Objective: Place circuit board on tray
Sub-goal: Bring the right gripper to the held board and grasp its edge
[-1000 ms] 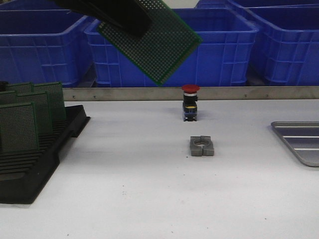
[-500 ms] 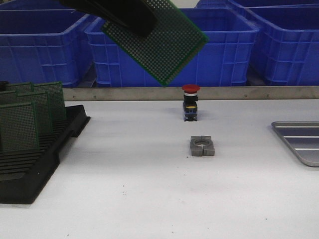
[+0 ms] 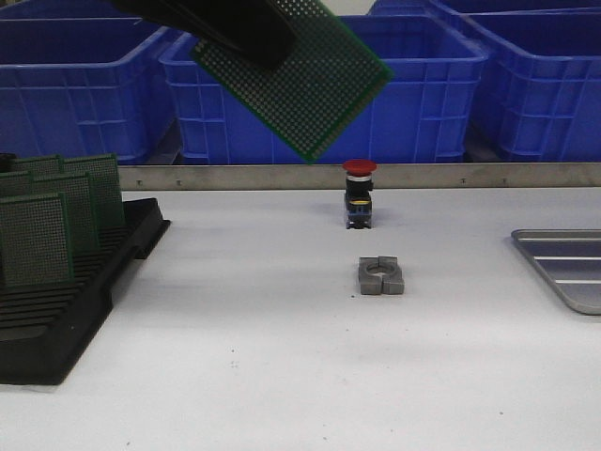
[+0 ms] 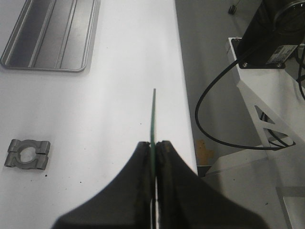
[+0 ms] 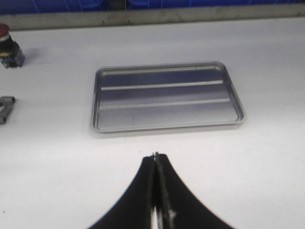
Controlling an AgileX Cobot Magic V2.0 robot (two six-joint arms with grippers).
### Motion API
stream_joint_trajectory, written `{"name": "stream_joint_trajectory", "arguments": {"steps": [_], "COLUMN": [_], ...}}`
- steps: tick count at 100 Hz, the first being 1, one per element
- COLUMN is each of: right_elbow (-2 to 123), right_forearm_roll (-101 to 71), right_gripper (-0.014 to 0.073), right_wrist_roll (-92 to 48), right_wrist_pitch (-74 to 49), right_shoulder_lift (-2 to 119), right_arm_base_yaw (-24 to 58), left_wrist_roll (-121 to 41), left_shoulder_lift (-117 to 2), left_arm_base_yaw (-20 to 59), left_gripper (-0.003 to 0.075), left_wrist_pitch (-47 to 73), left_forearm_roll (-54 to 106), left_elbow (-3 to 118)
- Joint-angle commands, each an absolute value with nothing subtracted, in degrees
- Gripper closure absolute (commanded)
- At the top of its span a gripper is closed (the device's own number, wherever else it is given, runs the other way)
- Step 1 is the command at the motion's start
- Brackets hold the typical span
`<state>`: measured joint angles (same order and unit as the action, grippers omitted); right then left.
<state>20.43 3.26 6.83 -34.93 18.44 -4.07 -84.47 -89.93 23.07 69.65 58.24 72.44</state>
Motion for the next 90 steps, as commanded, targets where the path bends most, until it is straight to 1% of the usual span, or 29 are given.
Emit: {"name": "stream_joint_trajectory", "arguments": {"steps": [1,12,23,28,33,37,42,54,59,61,65,75,82,90], "right_elbow": [25.84,30.70,34.08,35.06,35.85,36.51,37.38,39.61,40.46,40.86,41.63,43.27,44.32,45.54], "right_forearm_roll": [3.14,1.40,-3.28,-4.84,-5.54,-5.90,-7.25,-11.52,-13.25,-13.95,-15.04,-19.50,-24.44,-30.97], "right_gripper": [0.0652,0.0652,0.0647,0.0628,0.0587,0.0529,0.0433,0.0116,0.0035,0.0018,0.0012,0.0038,0.0055,0.0055], "right_wrist_roll": [6.88,6.88,6.88,6.58,4.88,3.51,2.20,1.39,1.26,1.26,0.59,-5.87,-12.42,-22.22], "right_wrist_pitch": [-35.42,-38.05,-37.55,-36.34,-34.71,-33.89,-33.00,-31.52,-30.92,-30.77,-30.64,-30.54,-30.61,-31.30], "right_shoulder_lift": [24.14,31.27,36.37,38.03,39.52,40.85,42.32,45.66,47.02,47.59,48.72,51.45,53.33,55.51], "right_arm_base_yaw": [-4.23,-4.23,-3.63,-2.30,0.00,1.68,3.91,8.56,10.04,10.66,11.69,14.98,17.28,19.74], "left_wrist_roll": [-84.01,-84.01,-84.01,-84.01,-84.01,-84.01,-84.01,-84.01,-84.01,-84.01,-84.01,-84.01,-84.01,-84.01], "left_shoulder_lift": [-87.69,-87.69,-87.69,-87.69,-87.69,-87.69,-87.69,-87.69,-87.69,-87.69,-87.69,-87.69,-87.69,-87.69], "left_arm_base_yaw": [23.61,23.61,23.61,23.61,23.61,23.61,23.61,23.61,23.61,23.61,23.61,23.61,23.61,23.61], "left_gripper": [0.0741,0.0741,0.0741,0.0741,0.0741,0.0741,0.0741,0.0741,0.0741,0.0741,0.0741,0.0741,0.0741,0.0741], "left_wrist_pitch": [73.06,73.06,73.06,73.06,73.06,73.06,73.06,73.06,73.06,73.06,73.06,73.06,73.06,73.06], "left_forearm_roll": [62.66,62.66,62.66,62.66,62.66,62.66,62.66,62.66,62.66,62.66,62.66,62.66,62.66,62.66], "left_elbow": [74.17,74.17,74.17,74.17,74.17,74.17,74.17,74.17,74.17,74.17,74.17,74.17,74.17,74.17]}}
